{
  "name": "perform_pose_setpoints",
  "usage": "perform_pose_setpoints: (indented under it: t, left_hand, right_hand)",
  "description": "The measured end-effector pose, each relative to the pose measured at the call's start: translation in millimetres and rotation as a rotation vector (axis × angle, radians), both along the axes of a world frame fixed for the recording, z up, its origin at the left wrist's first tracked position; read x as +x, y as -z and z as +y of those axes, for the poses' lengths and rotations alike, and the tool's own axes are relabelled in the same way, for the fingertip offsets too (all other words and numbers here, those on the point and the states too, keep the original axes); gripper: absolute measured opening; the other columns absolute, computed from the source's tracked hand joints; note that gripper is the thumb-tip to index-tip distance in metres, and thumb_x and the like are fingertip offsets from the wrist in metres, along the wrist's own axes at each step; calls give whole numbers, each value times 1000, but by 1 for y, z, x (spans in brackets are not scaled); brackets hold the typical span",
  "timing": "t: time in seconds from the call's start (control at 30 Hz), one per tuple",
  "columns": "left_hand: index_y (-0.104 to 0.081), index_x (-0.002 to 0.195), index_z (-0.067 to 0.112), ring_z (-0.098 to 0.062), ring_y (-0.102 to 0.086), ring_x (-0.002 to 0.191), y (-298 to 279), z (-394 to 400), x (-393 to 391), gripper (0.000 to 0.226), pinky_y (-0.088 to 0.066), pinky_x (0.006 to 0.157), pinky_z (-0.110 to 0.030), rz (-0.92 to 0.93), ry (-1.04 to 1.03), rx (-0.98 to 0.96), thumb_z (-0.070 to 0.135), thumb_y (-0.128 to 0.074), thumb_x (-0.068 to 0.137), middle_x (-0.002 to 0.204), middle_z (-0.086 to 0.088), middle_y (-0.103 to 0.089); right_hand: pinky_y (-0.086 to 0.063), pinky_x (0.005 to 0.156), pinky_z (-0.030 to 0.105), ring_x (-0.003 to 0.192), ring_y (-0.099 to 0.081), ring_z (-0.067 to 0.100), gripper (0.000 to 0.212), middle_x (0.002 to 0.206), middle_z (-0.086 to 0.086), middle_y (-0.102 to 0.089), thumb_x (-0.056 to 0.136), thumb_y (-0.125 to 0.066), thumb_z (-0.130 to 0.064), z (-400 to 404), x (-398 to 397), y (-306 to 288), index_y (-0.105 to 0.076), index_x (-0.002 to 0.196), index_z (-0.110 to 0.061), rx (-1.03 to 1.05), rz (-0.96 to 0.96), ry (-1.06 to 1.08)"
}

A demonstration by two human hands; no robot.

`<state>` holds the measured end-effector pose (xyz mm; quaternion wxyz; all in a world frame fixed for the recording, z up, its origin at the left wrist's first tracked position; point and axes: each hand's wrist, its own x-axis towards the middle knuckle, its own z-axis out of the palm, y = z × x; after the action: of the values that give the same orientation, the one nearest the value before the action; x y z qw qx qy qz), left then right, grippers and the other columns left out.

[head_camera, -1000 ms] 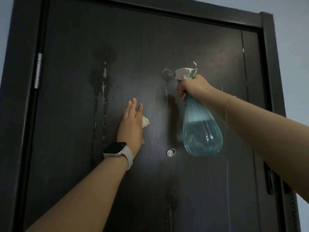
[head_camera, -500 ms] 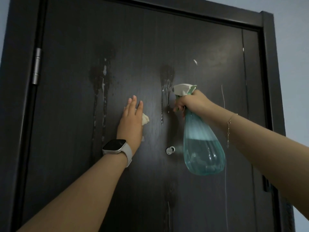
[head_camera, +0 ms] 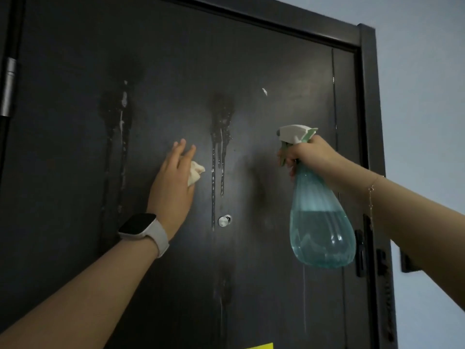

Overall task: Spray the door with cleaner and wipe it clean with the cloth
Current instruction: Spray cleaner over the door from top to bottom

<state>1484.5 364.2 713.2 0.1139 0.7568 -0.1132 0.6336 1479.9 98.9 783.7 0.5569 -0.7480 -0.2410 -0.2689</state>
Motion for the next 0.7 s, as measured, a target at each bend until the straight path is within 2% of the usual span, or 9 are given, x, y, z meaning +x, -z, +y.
perform_pose_setpoints:
  t: [0.13,0.23,0.33,0.43,0.57,0.7]
  left_hand:
    - [-41,145,10,-22,-21,147,0,-59,16,72,-24,115,-30,-27,68,131,-9,-65,80,158,-6,-28]
    - [-40,146,9,-24,-21,146,-9,-104,41,74,-21,114,-27,-27,75,191,-11,-64,79,157,-9,-30]
    - [-39,146,7,-26,-18,148,-20,-137,63,72,-17,117,-27,16,82,186,-11,-59,80,158,-12,-27]
    - [-36,148,10,-26,-10,150,-23,-161,87,68,-14,120,-31,57,22,195,-4,-61,86,161,-12,-17]
    - [-29,151,11,-26,0,150,-20,-167,112,66,6,116,-26,80,-78,159,4,-57,92,162,-13,-5]
    - [-34,148,8,-31,-7,149,-18,-169,116,68,0,117,-31,56,-130,158,-3,-61,87,161,-16,-12]
  right_hand:
    - [-45,42,24,49,-52,22,20,88,21,-67,75,-51,8,-43,14,-11,-62,90,10,11,-25,-6]
    - [-46,44,24,45,-54,17,21,89,25,-66,73,-52,7,-74,32,-27,-62,91,10,12,-71,-4]
    - [-49,50,30,54,-55,23,36,93,27,-63,65,-55,3,-93,50,-44,-61,99,14,3,-77,1]
    - [-50,48,30,56,-55,28,34,99,29,-64,67,-55,5,-109,68,-59,-61,100,13,5,-91,-23]
    - [-50,50,30,55,-54,27,25,92,23,-61,68,-55,4,-114,86,-70,-62,92,5,-4,-124,-55]
    - [-47,62,38,68,-54,27,17,84,18,-58,66,-57,3,-113,96,-72,-58,81,-3,6,-164,-20]
